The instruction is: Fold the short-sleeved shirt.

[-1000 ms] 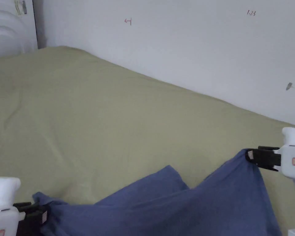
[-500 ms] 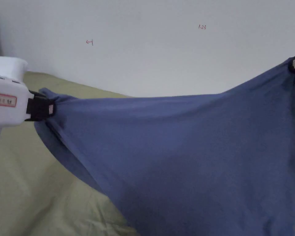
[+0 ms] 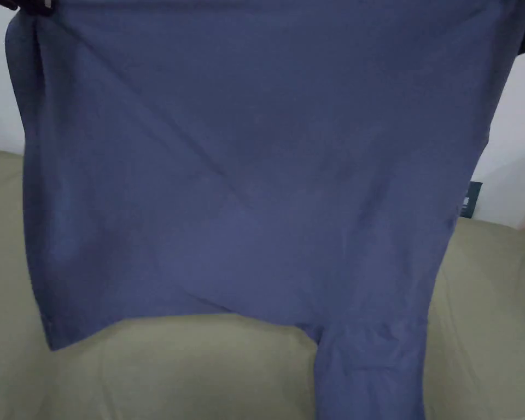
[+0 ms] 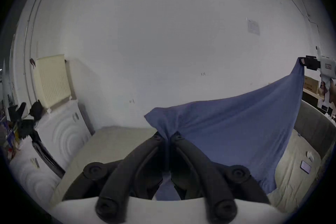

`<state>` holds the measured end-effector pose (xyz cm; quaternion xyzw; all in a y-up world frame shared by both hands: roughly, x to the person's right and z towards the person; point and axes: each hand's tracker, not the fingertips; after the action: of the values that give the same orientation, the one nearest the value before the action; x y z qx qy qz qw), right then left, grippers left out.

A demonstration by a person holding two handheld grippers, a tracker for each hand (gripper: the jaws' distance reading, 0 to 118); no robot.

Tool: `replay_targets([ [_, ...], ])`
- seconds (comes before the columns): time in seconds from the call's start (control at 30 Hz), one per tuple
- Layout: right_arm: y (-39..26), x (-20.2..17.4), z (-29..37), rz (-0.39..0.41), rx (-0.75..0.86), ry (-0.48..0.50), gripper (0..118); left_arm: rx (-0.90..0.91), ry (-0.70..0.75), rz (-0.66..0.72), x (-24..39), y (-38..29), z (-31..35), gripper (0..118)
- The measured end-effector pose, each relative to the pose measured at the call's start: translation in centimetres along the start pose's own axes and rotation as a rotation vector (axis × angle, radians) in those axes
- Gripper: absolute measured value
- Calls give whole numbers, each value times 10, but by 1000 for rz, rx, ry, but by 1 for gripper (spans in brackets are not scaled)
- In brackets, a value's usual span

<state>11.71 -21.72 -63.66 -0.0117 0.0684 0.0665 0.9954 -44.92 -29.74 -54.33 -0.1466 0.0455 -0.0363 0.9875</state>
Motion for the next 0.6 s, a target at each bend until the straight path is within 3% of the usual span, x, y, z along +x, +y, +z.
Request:
replay_targets([
  [0.1, 27, -9, 1, 21, 60, -34, 0, 42, 38, -42, 0, 21, -6, 7],
  [0.33, 69, -24, 12, 22, 122, 1, 0, 78, 69, -46, -12, 51, -5, 7],
  [0.6, 12, -30, 26, 31, 40, 105, 0, 8, 30, 1, -21, -12, -9, 7],
])
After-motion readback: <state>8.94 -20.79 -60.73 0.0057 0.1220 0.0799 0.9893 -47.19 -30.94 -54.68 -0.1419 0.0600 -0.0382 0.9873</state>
